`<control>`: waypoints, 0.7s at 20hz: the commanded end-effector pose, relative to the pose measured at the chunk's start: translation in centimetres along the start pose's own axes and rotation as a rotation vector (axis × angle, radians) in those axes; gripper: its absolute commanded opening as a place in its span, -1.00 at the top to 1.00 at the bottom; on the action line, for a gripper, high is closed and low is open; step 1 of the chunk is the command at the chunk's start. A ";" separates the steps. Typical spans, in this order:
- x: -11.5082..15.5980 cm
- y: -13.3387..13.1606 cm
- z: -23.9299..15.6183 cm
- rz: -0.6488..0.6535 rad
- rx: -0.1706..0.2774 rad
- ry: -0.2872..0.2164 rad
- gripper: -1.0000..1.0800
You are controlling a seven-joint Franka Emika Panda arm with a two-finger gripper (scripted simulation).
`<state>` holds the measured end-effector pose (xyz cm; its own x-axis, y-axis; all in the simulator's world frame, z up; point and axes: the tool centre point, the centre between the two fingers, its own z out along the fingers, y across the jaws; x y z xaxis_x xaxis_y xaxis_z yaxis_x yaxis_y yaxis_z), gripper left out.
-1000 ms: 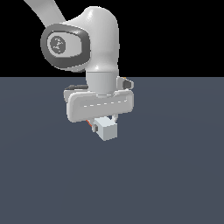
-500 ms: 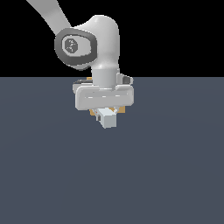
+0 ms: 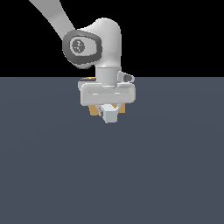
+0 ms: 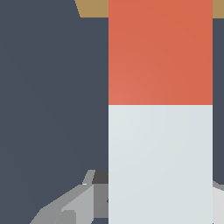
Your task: Insert the peg into the horizontal hole in a box.
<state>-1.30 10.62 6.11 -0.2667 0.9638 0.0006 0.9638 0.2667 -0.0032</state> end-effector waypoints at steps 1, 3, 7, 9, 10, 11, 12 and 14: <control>0.2 0.3 -0.2 0.010 -0.003 -0.001 1.00; 0.3 0.4 -0.2 0.012 -0.003 -0.001 1.00; 0.1 0.3 -0.2 0.009 -0.003 -0.001 1.00; 0.1 0.3 -0.2 0.009 -0.003 -0.001 1.00; 0.1 0.3 -0.2 0.009 -0.003 -0.001 1.00; 0.1 0.2 0.0 0.009 0.000 0.000 1.00; 0.1 0.3 -0.2 0.008 -0.003 0.000 1.00; 0.2 0.5 -0.4 0.008 -0.006 0.001 1.00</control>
<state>-1.08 10.82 6.20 -0.2585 0.9660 0.0011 0.9660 0.2585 -0.0026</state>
